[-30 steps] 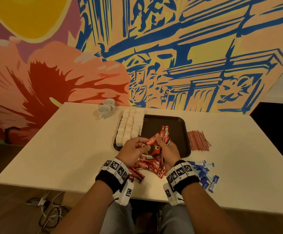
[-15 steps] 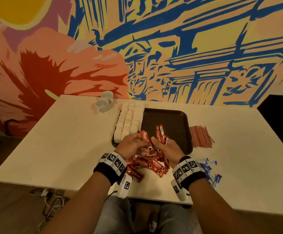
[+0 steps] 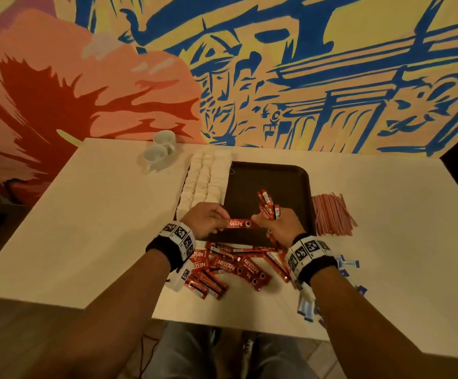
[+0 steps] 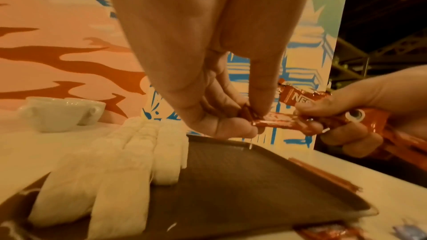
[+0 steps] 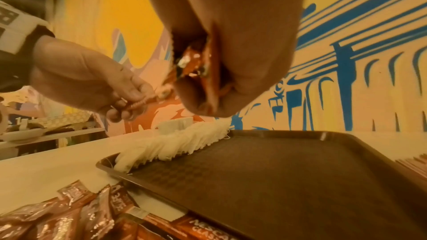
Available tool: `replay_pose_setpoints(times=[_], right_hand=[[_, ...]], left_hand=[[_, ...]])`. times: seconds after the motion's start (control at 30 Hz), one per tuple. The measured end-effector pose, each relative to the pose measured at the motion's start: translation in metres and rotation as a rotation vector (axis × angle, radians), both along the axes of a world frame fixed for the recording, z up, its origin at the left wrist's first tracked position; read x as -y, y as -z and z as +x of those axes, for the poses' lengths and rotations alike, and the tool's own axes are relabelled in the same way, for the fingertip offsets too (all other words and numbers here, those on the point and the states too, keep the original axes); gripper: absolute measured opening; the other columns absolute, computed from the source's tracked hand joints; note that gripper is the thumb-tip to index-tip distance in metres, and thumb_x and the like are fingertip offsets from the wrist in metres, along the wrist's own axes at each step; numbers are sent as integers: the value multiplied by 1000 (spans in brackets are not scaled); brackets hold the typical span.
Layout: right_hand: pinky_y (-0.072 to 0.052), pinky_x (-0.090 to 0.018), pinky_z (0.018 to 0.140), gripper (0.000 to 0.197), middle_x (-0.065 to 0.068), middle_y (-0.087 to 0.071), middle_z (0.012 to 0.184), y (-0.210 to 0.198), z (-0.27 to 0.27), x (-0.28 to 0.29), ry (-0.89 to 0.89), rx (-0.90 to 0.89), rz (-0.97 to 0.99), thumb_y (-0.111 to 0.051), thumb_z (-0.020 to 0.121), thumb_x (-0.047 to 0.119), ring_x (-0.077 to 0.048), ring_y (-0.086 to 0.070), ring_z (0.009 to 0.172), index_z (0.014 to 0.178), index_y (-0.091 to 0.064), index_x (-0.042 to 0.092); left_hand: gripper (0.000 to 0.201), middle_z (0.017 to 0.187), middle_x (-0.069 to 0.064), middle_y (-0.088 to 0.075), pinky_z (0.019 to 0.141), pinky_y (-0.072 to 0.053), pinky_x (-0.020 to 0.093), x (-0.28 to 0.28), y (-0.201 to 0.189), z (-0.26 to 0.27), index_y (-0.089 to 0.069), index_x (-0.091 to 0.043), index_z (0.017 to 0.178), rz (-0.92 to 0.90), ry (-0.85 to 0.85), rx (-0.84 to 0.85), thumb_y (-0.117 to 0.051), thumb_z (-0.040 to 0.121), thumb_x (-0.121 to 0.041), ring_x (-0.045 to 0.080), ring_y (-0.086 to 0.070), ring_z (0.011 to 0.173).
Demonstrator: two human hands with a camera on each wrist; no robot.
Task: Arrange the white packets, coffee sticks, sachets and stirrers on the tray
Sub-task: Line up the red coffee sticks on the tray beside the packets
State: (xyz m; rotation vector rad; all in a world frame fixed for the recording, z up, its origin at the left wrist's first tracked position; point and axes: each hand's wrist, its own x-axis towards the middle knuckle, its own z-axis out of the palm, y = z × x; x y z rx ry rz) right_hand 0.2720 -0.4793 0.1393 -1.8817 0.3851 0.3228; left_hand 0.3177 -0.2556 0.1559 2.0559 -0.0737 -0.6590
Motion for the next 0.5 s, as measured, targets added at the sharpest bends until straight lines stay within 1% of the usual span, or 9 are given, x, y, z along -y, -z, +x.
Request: replay_pose_setpoints(times=[0.07,0.1,0.13,0.17,0.23,0.27,0.33,0.4,0.5], right_hand=[[-49,-30,61,26,1,-66,69,7,8,7,68,-15,-4,-72,94,37,-13,-57,55,86,-69,13],[-49,-30,60,27,1,-66,69,10,10,10,83,-25,7,-70,95,39,-13,-57,55,85,-67,14],[-49,-30,59,27,0,-65,69,13,11,12,94,-37,26,-69,96,39,-12,-56,54,85,-66,14],[-48,-29,58,27,-1,-65,69,14,12,15,109,-53,49,-68,96,40,-12,-56,54,85,-66,15],[-47,-27,56,26,-2,-64,71,15,15,18,144,-88,90,-67,97,39,-13,-55,56,88,-67,14],[-47,-27,57,26,-2,-64,73,14,17,20,157,-101,103,-67,97,39,-13,-56,57,90,-67,14],[-47,-26,57,25,-4,-64,74,13,21,22,175,-112,125,-67,98,37,-14,-57,59,90,-66,13],[-48,-29,59,24,-5,-64,75,9,23,22,186,-126,153,-67,98,36,-15,-57,60,90,-66,12],[-49,-32,64,25,-4,-65,75,5,26,23,181,-159,167,-66,98,37,-15,-58,62,91,-66,14]], left_hand=[[15,95,9,-74,70,-52,25,3,15,9,-69,-13,102,53,-34,-3,-72,87,-10,17,-66,80],[15,94,6,-74,72,-52,27,4,23,12,-70,-16,101,81,-44,-3,-73,87,-11,18,-67,82],[15,94,2,-74,71,-52,26,7,31,14,-70,-19,100,124,-40,3,-73,87,-13,17,-68,85],[14,95,-2,-74,70,-49,23,9,38,16,-71,-21,99,172,-23,13,-73,88,-14,15,-68,89],[11,96,-5,-73,69,-46,18,15,50,17,-72,-22,97,267,22,38,-72,89,-15,11,-67,91],[10,96,-5,-72,71,-47,18,17,54,17,-72,-22,96,315,43,49,-72,89,-15,11,-67,90],[9,94,-6,-72,80,-52,23,18,62,18,-74,-23,92,400,69,71,-71,88,-15,10,-66,90],[11,97,-7,-71,89,-54,27,18,66,17,-76,-24,92,462,79,94,-71,88,-16,10,-65,91],[15,108,-6,-71,95,-51,27,19,68,18,-76,-26,101,531,161,125,-68,92,-19,13,-65,101]])
